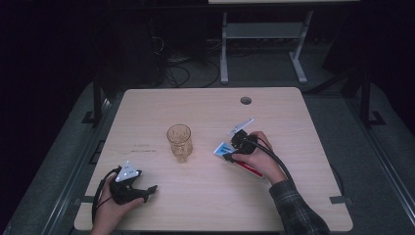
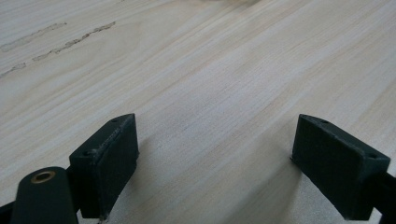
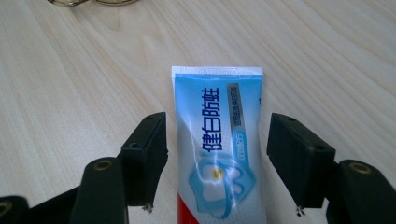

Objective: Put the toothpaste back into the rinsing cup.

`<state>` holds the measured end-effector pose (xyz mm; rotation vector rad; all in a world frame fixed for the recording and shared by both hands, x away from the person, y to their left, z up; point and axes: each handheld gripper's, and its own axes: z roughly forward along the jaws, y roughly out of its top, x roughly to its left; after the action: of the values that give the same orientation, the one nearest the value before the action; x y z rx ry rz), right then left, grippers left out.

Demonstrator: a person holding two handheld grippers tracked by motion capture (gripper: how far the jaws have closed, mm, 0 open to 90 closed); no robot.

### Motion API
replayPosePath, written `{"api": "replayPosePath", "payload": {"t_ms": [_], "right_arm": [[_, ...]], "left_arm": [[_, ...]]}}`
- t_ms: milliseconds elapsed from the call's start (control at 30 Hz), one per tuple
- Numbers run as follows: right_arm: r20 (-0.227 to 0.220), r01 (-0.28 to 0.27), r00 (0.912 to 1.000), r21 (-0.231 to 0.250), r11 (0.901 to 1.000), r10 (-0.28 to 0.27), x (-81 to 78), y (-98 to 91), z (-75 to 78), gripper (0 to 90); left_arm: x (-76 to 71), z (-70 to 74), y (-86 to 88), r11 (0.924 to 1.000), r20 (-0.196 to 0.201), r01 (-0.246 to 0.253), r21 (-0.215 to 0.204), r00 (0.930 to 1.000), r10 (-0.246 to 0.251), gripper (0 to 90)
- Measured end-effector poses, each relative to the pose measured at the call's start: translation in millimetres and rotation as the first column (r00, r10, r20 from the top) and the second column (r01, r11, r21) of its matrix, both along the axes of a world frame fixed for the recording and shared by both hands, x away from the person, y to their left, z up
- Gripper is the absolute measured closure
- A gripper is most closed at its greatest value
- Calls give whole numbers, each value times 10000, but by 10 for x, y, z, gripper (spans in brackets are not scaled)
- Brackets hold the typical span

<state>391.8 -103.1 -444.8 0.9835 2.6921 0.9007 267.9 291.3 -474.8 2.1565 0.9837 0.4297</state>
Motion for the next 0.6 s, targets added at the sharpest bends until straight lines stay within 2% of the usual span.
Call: {"api": "replayPosePath", "payload": {"t_ms": [333, 600], "right_arm": [[-221, -125, 9997, -646, 9978, 111, 29, 44, -101, 386], [-69, -246, 9997, -937, 9953, 241, 21, 51, -107, 390]], "left_arm": [[0, 0, 0, 10000, 4, 10, 8, 10000, -10, 136], [-1, 0, -1, 10000, 9, 13, 6, 10000, -13, 136]]}}
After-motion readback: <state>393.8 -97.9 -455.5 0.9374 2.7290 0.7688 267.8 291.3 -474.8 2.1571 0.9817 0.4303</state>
